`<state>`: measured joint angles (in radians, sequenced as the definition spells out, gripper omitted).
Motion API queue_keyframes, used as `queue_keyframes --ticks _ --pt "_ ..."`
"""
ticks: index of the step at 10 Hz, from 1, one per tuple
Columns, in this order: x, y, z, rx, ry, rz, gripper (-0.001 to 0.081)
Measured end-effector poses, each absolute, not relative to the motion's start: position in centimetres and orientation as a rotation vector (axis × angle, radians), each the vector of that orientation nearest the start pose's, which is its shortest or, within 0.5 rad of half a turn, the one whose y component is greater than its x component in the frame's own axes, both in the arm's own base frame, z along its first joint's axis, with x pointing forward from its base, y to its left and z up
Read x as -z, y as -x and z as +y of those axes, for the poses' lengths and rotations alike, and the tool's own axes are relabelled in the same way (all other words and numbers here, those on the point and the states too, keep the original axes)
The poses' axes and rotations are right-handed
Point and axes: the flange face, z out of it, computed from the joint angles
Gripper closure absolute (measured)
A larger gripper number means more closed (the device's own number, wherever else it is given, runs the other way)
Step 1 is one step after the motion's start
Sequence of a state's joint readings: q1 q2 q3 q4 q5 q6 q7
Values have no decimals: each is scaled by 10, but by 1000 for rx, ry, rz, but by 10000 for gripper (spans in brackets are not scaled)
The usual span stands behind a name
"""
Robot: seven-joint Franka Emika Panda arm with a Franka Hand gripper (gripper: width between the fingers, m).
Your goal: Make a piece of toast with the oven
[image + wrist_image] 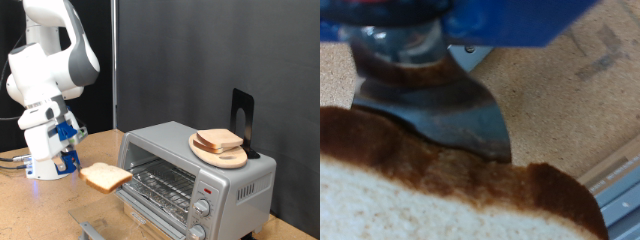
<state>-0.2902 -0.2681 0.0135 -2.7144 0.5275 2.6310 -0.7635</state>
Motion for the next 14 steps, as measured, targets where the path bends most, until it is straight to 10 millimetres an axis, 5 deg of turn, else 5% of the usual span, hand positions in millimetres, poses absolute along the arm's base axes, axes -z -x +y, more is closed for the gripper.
queue_keyframes --ticks 4,7,10,14 --pt "-312 -432 -88 438 2952 -183 367" --pt "-315 -445 -47 441 2945 -327 367" --pt "-316 -444 -9 414 2955 -450 367" --pt "-313 -415 29 319 2971 -516 367"
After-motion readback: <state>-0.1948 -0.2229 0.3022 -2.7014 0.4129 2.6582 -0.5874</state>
